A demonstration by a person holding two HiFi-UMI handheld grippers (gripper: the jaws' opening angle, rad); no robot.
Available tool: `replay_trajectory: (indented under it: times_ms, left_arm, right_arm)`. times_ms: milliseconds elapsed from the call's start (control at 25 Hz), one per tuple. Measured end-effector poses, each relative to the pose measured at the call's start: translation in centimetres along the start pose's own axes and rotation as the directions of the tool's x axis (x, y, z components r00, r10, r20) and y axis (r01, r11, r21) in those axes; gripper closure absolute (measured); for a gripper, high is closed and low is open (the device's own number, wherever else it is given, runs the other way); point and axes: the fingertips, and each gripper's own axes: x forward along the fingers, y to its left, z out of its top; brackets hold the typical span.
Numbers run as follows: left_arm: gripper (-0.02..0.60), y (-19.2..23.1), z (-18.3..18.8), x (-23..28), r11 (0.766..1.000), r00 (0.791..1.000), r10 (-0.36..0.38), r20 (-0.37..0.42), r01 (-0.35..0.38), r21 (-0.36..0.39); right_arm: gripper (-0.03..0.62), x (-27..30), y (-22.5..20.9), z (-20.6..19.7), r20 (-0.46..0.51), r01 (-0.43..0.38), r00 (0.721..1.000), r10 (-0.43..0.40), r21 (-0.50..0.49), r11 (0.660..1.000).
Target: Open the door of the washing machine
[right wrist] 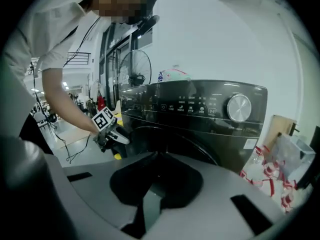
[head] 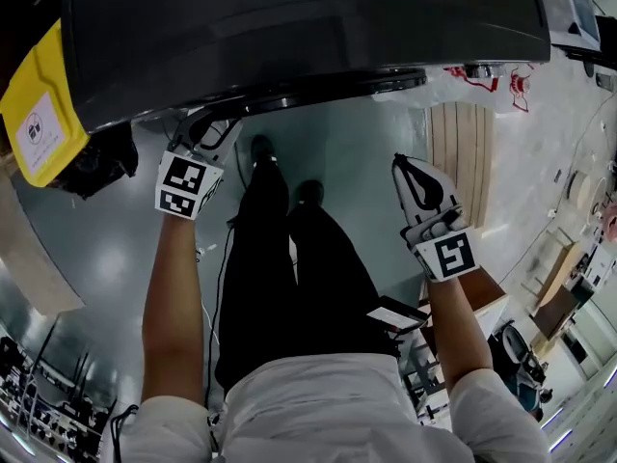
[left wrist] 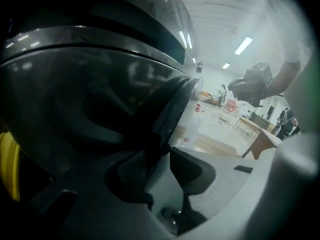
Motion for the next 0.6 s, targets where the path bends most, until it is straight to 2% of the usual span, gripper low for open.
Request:
replay_trajectory:
  times_ms: [200, 600]
  left_arm:
    - [0.449, 0.1, -0.6, -0.3, 1.0, 1.0, 0.011, -0.013, -0.011, -0.014]
    - [0.453, 0.2, -0.6, -1.1, 0.997, 0.999, 0.037, -0.013, -0.038, -0.065]
  right_arm:
    - [0.562, -2.1, 0.3, -1.8, 0.002, 0.028, 1.0, -0.028, 0.04, 0.999]
    - [0.56, -4.0, 0.1, -2.3, 0.04, 0.053, 0.998, -0.057, 0.079, 0.995]
